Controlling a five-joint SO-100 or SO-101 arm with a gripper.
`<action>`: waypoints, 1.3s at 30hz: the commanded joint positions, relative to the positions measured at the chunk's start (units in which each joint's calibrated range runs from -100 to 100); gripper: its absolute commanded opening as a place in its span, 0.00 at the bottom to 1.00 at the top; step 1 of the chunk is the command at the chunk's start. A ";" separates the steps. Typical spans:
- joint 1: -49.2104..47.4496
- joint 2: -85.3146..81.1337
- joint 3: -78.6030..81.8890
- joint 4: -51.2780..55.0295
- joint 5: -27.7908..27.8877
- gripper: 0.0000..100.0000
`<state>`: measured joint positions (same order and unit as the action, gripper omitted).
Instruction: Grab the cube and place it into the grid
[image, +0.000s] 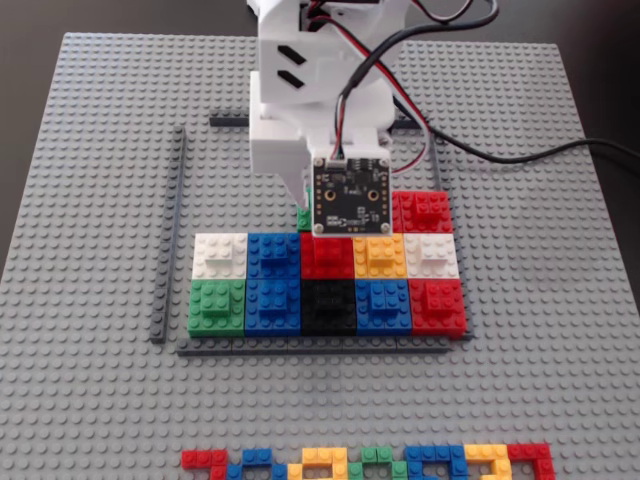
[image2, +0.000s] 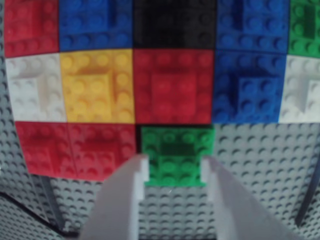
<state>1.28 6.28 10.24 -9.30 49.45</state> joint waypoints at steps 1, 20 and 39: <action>0.31 -3.10 -0.04 -0.27 -0.15 0.15; 0.75 -14.53 -1.22 2.07 -1.07 0.23; -0.06 -56.66 11.65 2.46 -1.81 0.00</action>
<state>1.42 -38.34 19.15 -4.86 48.42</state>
